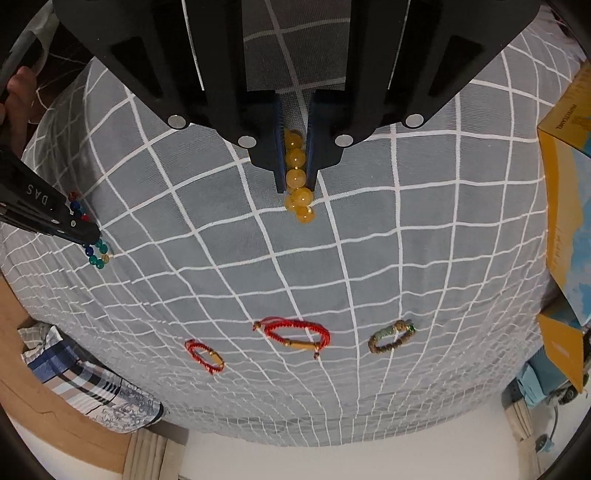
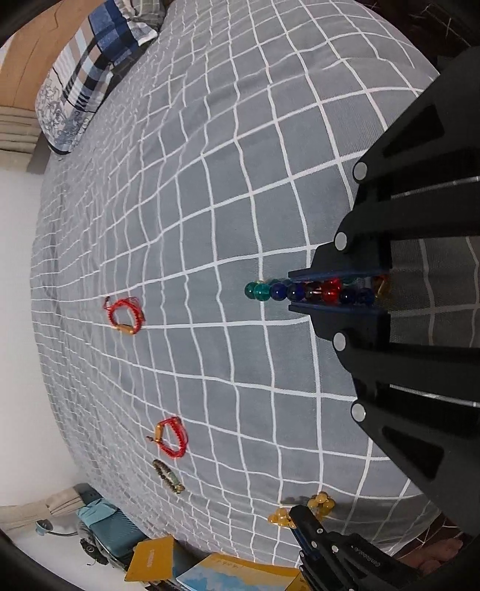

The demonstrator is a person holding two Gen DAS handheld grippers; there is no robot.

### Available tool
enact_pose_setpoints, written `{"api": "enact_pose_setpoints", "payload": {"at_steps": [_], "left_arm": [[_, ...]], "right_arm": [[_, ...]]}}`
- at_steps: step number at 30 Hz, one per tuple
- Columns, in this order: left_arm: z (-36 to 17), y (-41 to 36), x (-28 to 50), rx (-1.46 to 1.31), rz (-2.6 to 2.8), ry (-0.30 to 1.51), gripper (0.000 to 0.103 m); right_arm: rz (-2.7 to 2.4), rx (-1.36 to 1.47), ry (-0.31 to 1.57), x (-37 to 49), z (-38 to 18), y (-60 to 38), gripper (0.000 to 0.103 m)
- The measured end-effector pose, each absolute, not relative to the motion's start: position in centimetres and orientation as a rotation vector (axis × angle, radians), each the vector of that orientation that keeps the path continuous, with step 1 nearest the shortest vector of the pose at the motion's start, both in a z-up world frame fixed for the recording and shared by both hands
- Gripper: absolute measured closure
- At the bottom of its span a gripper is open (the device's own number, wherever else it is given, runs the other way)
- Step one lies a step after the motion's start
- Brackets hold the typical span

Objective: Organize jewelry
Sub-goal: 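Grasp the yellow amber bracelet with the left tool while the right tool grasps the multicolour bracelet, then carry both held bracelets over the white cardboard box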

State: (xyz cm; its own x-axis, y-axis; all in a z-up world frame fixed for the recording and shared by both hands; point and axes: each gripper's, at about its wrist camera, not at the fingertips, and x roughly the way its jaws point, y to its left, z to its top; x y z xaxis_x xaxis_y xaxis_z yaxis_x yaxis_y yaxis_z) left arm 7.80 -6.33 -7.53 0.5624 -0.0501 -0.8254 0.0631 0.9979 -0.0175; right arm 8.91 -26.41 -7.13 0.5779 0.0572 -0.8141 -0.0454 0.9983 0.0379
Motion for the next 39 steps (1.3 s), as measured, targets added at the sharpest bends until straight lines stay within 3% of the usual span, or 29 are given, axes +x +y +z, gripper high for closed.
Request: {"api": "enact_pose_setpoints", "payload": {"at_steps": [39], "left_arm": [[0.3,-0.9,7.6,-0.098,-0.027,0.91,0.094]], "right_arm": [[0.081,-0.031,0.815,8.8,2.3,-21.4,0.094]]}}
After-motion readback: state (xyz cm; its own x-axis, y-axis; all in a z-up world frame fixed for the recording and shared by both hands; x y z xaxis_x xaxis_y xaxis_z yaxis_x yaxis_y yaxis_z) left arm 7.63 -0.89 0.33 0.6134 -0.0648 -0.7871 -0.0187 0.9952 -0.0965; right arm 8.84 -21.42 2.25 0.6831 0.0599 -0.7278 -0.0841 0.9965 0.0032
